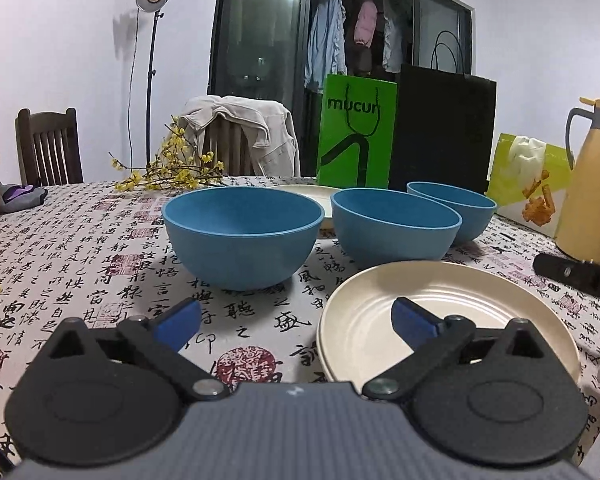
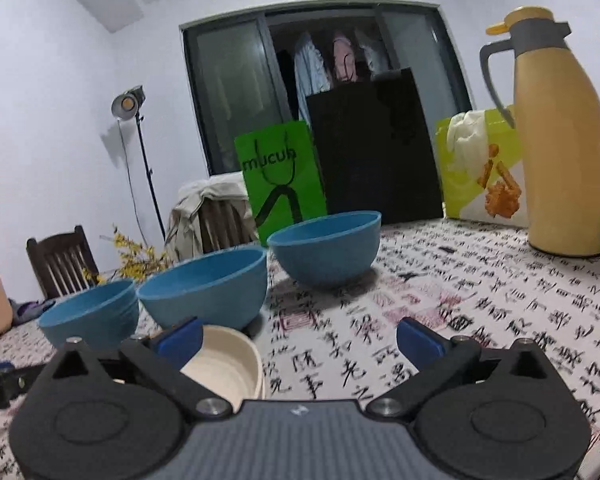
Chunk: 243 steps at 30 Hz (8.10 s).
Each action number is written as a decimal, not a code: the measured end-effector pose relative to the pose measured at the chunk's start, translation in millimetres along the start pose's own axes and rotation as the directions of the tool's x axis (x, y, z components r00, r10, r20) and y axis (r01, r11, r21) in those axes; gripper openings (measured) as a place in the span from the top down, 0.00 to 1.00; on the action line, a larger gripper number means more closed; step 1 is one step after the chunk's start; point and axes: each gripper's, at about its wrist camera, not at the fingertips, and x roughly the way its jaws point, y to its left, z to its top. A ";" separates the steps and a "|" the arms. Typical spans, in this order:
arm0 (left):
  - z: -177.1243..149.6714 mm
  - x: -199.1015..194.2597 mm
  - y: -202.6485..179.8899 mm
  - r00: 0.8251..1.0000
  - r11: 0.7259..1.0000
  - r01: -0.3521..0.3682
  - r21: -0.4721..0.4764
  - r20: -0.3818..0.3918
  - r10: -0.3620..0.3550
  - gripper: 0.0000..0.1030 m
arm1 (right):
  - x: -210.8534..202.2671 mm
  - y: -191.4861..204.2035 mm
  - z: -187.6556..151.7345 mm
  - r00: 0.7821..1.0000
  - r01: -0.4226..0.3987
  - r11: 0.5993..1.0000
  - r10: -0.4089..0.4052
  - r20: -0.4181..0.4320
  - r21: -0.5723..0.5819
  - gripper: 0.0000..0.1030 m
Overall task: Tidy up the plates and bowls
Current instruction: 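Lift both open grippers away from the placed plates, then move both open grippers toward the last cream plate beside the yellow flowers, then lower both open grippers onto the rim of the cream plate, then close the left gripper on the plate rim while the right gripper closes too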
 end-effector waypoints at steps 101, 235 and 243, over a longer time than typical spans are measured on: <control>122.4 -60.9 13.0 0.996 0.988 0.089 -0.124 0.008 -0.089 0.00 | -17.2 54.2 106.4 0.967 -0.250 0.962 0.243 -0.073 -0.109 0.00; 171.9 409.0 58.0 0.696 0.946 -0.292 -0.143 -0.710 0.108 0.12 | 439.3 93.4 113.3 0.662 -0.112 0.980 -0.051 -0.748 -0.166 0.59; 177.4 403.3 55.9 0.718 0.953 -0.269 -0.137 -0.688 0.104 0.60 | 438.2 87.2 114.6 0.663 -0.087 0.988 -0.039 -0.748 -0.129 0.70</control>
